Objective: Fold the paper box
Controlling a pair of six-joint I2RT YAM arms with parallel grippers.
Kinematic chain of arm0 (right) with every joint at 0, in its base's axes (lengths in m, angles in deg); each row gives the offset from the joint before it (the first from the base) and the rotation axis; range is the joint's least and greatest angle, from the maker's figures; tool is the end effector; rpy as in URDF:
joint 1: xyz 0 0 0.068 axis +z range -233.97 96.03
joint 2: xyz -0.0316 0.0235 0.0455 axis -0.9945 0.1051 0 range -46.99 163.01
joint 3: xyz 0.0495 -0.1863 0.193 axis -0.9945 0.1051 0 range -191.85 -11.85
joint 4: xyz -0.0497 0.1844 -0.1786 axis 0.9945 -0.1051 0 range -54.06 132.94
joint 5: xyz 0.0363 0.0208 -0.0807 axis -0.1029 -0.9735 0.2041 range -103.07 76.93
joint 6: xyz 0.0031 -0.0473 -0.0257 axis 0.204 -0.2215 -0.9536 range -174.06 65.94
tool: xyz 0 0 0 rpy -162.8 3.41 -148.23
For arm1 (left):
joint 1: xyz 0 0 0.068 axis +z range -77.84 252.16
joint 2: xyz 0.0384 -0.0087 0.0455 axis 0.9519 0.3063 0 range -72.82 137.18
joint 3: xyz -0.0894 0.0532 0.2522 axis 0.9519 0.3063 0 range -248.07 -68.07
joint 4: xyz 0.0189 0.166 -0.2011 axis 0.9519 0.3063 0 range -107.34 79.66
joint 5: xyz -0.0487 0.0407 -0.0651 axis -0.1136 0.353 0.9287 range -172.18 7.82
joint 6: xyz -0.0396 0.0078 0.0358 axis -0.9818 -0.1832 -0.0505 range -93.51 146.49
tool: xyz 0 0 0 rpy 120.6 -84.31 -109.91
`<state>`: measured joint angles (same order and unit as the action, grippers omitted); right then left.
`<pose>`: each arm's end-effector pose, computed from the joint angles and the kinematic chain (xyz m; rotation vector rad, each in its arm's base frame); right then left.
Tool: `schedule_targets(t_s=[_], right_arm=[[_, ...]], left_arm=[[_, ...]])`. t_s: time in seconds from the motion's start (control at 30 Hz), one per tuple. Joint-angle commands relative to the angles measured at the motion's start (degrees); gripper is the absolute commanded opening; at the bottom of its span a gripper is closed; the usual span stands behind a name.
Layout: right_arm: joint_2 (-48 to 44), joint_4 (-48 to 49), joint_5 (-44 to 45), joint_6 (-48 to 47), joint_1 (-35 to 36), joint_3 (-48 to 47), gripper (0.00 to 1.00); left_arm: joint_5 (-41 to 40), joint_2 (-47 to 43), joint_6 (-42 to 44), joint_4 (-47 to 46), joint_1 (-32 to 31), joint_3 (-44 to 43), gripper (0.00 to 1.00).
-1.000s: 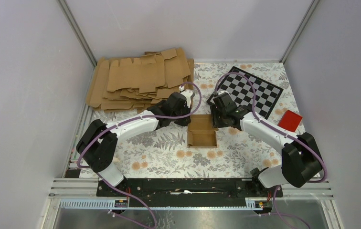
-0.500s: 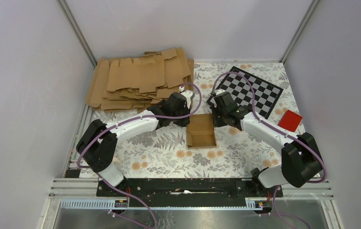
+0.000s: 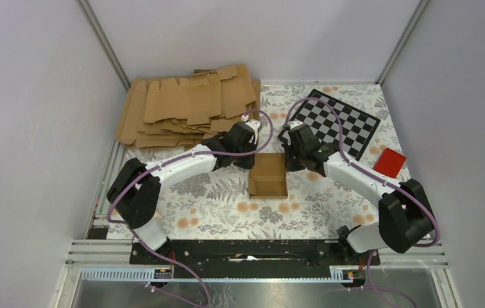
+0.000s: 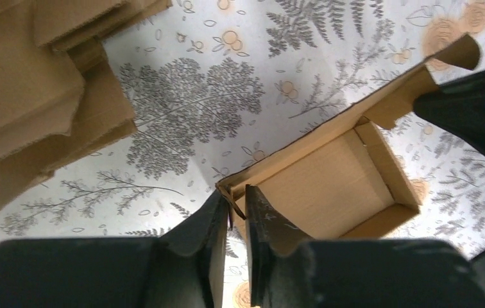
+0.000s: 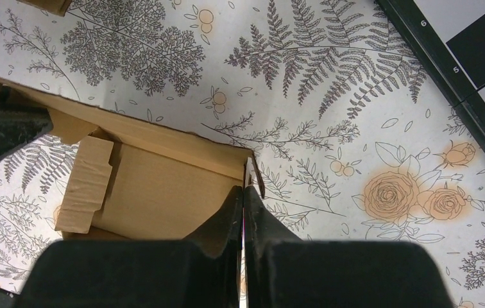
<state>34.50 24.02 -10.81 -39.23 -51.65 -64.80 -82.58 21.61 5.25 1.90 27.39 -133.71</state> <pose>0.2534 0.1586 0.2295 -0.3501 2.3999 0.3338 0.2539 -0.2514 0.2299 0.5017 2.4245 -0.5099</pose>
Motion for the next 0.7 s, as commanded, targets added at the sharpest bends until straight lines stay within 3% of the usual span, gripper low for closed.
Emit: schedule_targets(t_s=[0.0,0.33,0.43,0.67], right_arm=[[-1.7,1.7,-1.5,0.2,0.2,0.2,0.0],[-3.4,2.7,-2.1,0.5,0.2,1.0,0.0],[-4.0,2.8,-1.9,0.6,0.2,1.0,0.0],[-7.1,7.2,-2.1,4.1,0.9,2.4,0.0]], left_arm=[[-2.2,1.9,-1.1,2.1,-0.2,-4.5,0.1],[-4.6,2.8,-3.0,5.0,-0.3,-6.1,0.15],[-5.3,2.5,-3.4,5.5,-0.3,-6.5,0.0],[-8.4,0.1,-6.5,1.5,-1.9,-6.1,0.0]])
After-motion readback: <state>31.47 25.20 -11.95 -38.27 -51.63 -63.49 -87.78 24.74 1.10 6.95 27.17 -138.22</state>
